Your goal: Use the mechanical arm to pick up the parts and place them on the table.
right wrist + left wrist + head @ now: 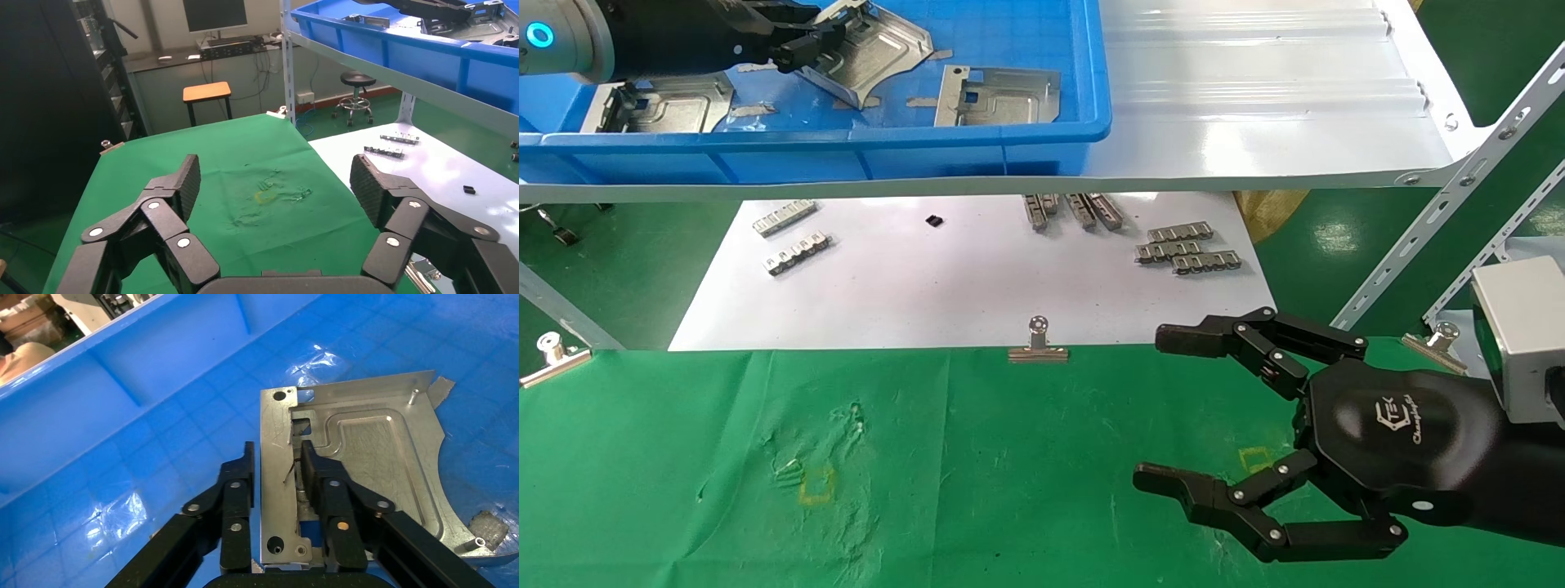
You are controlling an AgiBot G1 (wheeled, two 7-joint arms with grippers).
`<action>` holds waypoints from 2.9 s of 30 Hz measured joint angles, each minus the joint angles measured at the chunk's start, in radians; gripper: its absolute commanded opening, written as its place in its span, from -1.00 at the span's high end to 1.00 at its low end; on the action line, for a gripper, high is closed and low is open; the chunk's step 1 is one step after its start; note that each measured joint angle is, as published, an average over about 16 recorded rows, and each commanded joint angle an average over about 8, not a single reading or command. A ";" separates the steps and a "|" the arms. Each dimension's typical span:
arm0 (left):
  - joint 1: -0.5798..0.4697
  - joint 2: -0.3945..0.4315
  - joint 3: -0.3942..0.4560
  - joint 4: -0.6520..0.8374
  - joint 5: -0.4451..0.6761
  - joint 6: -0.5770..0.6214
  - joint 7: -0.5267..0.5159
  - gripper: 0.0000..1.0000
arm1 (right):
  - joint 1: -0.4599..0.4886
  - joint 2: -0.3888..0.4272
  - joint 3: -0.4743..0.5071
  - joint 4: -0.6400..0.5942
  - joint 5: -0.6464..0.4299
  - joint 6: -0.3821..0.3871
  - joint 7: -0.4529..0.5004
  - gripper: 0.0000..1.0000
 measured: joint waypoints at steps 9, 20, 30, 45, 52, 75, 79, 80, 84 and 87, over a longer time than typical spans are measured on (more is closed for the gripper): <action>-0.018 -0.025 -0.028 -0.031 -0.042 0.082 0.042 1.00 | 0.000 0.000 0.000 0.000 0.000 0.000 0.000 -1.00; -0.036 -0.090 -0.066 -0.089 -0.110 0.437 0.157 1.00 | 0.000 0.000 0.000 0.000 0.000 0.000 0.000 -1.00; 0.091 -0.201 -0.021 -0.312 -0.232 0.691 0.282 1.00 | 0.000 0.000 0.000 0.000 0.000 0.000 0.000 -1.00; 0.359 -0.463 0.232 -0.682 -0.391 0.681 0.513 1.00 | 0.000 0.000 0.000 0.000 0.000 0.000 0.000 -1.00; 0.430 -0.460 0.299 -0.569 -0.348 0.656 0.725 1.00 | 0.000 0.000 0.000 0.000 0.000 0.000 0.000 -1.00; 0.540 -0.387 0.307 -0.267 -0.371 0.617 0.960 -1.00 | 0.000 0.000 0.000 0.000 0.000 0.000 0.000 -1.00; 0.540 -0.386 0.309 -0.248 -0.396 0.647 0.878 -1.00 | 0.000 0.000 0.000 0.000 0.000 0.000 0.000 -1.00; 0.541 -0.386 0.310 -0.245 -0.403 0.655 0.854 -1.00 | 0.000 0.000 0.000 0.000 0.000 0.000 0.000 -1.00; 0.551 -0.392 0.311 -0.238 -0.440 0.682 0.753 -1.00 | 0.000 0.000 0.000 0.000 0.000 0.000 0.000 -1.00; 0.564 -0.399 0.311 -0.238 -0.470 0.692 0.688 -1.00 | 0.000 0.000 0.000 0.000 0.000 0.000 0.000 -1.00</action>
